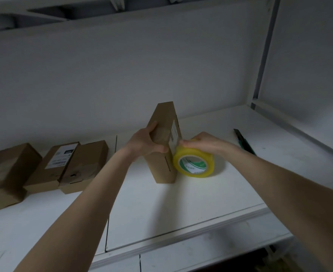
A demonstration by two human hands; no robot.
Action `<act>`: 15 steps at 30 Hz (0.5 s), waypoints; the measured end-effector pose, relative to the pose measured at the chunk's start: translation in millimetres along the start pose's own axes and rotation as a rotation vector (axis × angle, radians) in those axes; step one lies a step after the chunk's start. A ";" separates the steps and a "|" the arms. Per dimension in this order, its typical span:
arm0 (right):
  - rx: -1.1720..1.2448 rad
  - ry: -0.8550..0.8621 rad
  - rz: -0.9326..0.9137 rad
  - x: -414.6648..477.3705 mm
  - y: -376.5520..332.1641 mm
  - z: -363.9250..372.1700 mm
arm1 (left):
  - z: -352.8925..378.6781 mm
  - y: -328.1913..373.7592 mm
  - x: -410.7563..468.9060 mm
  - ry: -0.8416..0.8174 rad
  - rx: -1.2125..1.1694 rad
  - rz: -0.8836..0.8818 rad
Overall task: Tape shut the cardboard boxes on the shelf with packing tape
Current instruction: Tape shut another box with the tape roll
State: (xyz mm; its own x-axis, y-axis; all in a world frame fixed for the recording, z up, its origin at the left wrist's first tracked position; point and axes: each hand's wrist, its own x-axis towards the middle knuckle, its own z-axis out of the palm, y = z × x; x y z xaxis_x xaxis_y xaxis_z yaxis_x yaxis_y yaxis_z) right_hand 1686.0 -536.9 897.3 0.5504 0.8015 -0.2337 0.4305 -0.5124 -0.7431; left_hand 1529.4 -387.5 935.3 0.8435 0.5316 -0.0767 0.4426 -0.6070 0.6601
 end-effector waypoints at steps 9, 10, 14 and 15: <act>0.214 -0.017 0.029 0.4 6.3 7.2 | -11.3 -10.1 -4.1 -0.021 -0.157 -0.048; 0.138 -0.027 0.037 1.9 4.5 7.9 | -12.3 -11.5 -4.4 -0.015 -0.177 -0.055; -0.133 -0.057 0.061 8.7 -12.3 16.3 | -18.9 -19.1 -6.3 -0.006 -0.233 -0.083; -0.194 -0.067 0.055 9.6 -18.3 19.4 | -20.5 -20.0 -8.7 -0.006 -0.230 -0.088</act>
State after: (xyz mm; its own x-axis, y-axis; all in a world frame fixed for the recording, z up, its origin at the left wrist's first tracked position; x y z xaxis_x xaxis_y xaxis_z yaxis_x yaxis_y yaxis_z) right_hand 1669.5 -513.8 896.5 0.5309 0.7859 -0.3170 0.5345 -0.6008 -0.5945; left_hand 1507.0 -367.9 938.1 0.8071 0.5722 -0.1453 0.4337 -0.4076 0.8036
